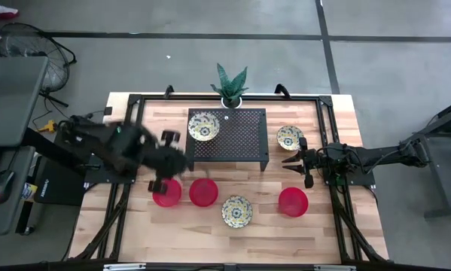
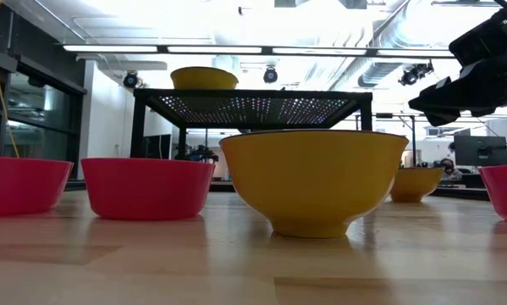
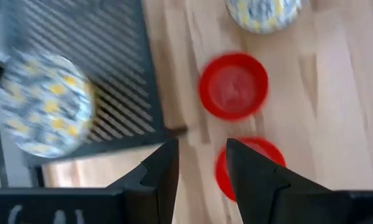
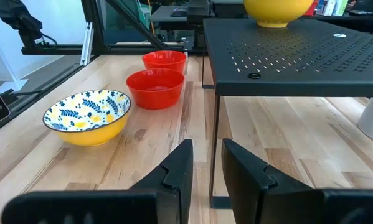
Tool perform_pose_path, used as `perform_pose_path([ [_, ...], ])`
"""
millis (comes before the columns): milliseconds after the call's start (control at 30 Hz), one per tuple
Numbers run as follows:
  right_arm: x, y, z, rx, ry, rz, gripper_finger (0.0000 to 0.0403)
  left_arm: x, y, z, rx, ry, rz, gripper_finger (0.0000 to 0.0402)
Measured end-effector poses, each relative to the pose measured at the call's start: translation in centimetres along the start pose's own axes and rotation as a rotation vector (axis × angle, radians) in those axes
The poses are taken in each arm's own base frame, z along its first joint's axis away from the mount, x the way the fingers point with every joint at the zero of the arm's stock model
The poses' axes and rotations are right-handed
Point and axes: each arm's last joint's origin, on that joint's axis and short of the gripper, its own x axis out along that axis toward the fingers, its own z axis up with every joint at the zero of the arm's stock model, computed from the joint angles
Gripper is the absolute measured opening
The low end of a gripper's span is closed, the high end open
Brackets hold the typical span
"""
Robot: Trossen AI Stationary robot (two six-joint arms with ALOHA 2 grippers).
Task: Pick & Place Mini bowls
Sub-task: Put the left red bowl on the shelf
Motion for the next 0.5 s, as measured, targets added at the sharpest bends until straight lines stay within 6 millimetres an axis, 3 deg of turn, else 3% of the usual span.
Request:
perform_pose_path([
  [233,0.0,0.0,0.0,0.0,0.0,0.0,0.0073,2.3,-5.7,-4.2,-0.009,0.116,0.002,0.0129],
  [500,0.0,0.0,0.0,0.0,0.0,0.0,0.0073,6.1,-10.6,-8.0,0.005,0.151,0.004,0.0129],
])
